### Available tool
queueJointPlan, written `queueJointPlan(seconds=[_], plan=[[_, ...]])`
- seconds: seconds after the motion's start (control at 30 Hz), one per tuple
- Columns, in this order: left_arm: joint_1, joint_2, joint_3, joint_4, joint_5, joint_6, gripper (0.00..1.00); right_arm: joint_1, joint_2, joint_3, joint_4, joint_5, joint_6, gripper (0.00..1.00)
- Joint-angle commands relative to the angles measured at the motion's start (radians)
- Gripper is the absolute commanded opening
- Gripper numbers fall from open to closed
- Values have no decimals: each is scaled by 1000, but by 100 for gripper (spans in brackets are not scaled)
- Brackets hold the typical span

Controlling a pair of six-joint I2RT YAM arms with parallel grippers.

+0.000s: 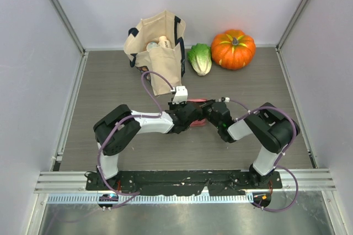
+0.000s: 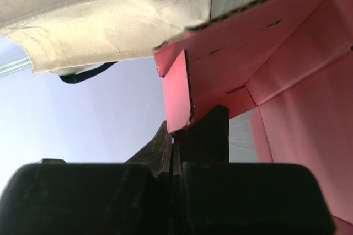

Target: Fold the paper box

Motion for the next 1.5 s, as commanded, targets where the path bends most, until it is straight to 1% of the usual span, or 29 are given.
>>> queueJointPlan(seconds=[0.0, 0.07, 0.1, 0.17, 0.2, 0.23, 0.3, 0.37, 0.43, 0.47, 0.5, 0.53, 0.57, 0.6, 0.63, 0.67, 0.7, 0.73, 0.77, 0.8, 0.83, 0.9, 0.93, 1.0, 1.03, 1.13, 1.2, 1.27, 1.47], plan=[[18, 10, 35, -186, -106, -120, 0, 68, -40, -19, -106, 12, 46, 1], [18, -2, 22, -160, -89, -117, 0, 83, -36, -9, -127, 62, 90, 1], [18, -5, 22, -160, -79, -117, 0, 99, -33, 13, -178, 67, 106, 1], [18, 1, 52, -197, -60, -133, 0, 120, -37, 37, -216, 90, 130, 1], [26, 37, 156, -344, -49, -203, 0, 151, -50, 52, -274, 115, 142, 1], [26, 50, 179, -376, -55, -216, 0, 153, -59, 55, -304, 119, 141, 1], [26, 62, 199, -407, -59, -238, 0, 150, -68, 40, -301, 130, 142, 1], [24, 51, 165, -389, -57, -235, 0, 148, -79, 31, -302, 129, 121, 2], [20, -4, 99, -244, -45, -152, 0, 127, -85, 34, -304, 107, 66, 8], [17, -30, 18, -109, -25, -117, 0, 116, -99, 32, -308, 68, 4, 11], [13, -73, -27, -35, -10, -73, 0, 66, -111, 28, -310, 35, -53, 17], [12, -94, -72, 31, 7, 10, 0, 38, -128, 11, -330, -12, -106, 20], [12, -113, -165, 199, 62, 59, 0, 0, -181, -5, -350, -67, -221, 27], [12, -151, -210, 269, 87, 96, 0, -36, -209, -15, -364, -103, -299, 44], [10, -166, -251, 327, 113, 148, 0, -123, -237, -14, -427, -159, -383, 46], [12, -180, -315, 403, 131, 165, 0, -157, -279, -2, -521, -216, -575, 48], [12, -194, -339, 425, 153, 176, 0, -182, -359, 14, -596, -247, -676, 56], [12, -211, -357, 435, 155, 187, 0, -217, -401, 73, -782, -259, -798, 56], [12, -217, -382, 449, 156, 189, 0, -219, -436, 105, -896, -243, -887, 57], [12, -222, -393, 455, 156, 192, 0, -219, -494, 128, -969, -234, -1031, 58], [12, -228, -405, 458, 161, 196, 0, -219, -514, 170, -1074, -249, -1086, 59], [12, -234, -414, 472, 176, 204, 0, -217, -556, 222, -1188, -235, -1199, 58], [12, -240, -420, 476, 179, 205, 0, -217, -565, 266, -1271, -229, -1219, 57], [12, -248, -425, 473, 178, 207, 0, -216, -580, 306, -1345, -183, -1234, 58], [12, -251, -425, 472, 176, 210, 0, -214, -588, 334, -1351, -183, -1221, 58], [12, -265, -422, 456, 167, 209, 0, -183, -588, 336, -1293, -192, -1136, 56], [12, -269, -417, 435, 165, 198, 0, -165, -576, 324, -1225, -187, -1105, 50], [12, -269, -408, 418, 165, 193, 0, -154, -536, 322, -1201, -207, -1080, 47], [12, -260, -396, 400, 173, 187, 0, -108, -473, 330, -1114, -230, -1079, 46]])
